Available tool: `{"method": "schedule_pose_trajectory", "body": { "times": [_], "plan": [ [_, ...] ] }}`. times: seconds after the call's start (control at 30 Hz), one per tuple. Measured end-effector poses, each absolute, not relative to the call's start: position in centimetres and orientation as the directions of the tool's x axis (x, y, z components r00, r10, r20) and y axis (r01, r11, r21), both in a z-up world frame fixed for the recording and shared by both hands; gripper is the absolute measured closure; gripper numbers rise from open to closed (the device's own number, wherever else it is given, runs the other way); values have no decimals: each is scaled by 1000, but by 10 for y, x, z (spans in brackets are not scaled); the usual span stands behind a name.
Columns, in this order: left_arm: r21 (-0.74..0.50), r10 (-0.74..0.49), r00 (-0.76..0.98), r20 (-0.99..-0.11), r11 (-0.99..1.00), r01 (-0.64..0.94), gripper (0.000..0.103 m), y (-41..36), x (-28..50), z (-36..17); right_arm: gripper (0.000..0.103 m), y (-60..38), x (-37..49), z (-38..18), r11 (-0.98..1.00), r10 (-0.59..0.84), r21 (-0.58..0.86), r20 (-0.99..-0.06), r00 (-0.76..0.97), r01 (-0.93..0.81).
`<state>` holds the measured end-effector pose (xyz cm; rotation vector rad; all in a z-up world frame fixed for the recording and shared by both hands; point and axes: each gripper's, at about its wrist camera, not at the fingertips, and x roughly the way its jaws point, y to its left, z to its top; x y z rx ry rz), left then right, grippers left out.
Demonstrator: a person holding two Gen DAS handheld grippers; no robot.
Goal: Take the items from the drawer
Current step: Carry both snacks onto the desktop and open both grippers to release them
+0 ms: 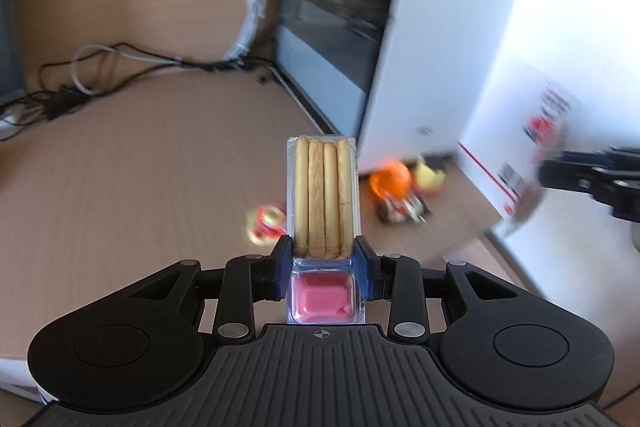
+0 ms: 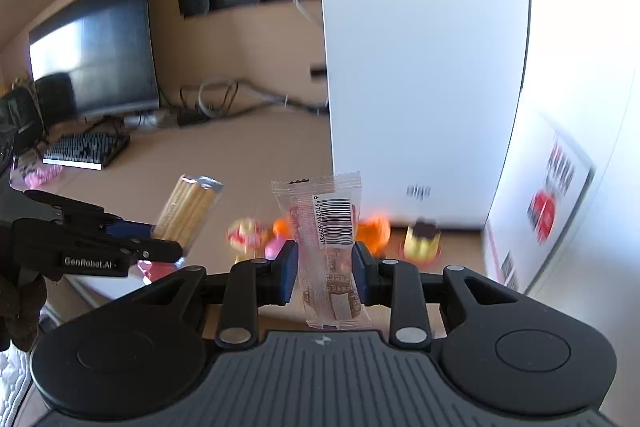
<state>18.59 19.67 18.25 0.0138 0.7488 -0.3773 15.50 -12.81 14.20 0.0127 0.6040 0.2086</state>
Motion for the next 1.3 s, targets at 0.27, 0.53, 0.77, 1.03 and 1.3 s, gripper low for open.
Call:
{"method": "schedule_pose_trajectory", "body": {
  "times": [0.27,0.53,0.77,1.03,1.3],
  "plan": [
    [-122,-231,665,-710,971,207,67,228,235,137,75,-133,168,158,983,179,57,-538,824,-177],
    [-174,-223,595,-773,975,140,67,230,277,76,75,-137,190,132,985,163,49,-587,793,-167],
    [-143,-192,619,-762,981,129,66,215,304,47,75,-139,203,103,986,151,44,-644,750,-160],
    [-233,-181,744,-643,972,36,67,233,289,81,74,-150,220,64,998,28,-18,-692,721,-55],
    [-166,-175,741,-648,982,87,67,214,238,105,75,-162,259,24,981,-182,-179,-691,700,78]
  ]
}}
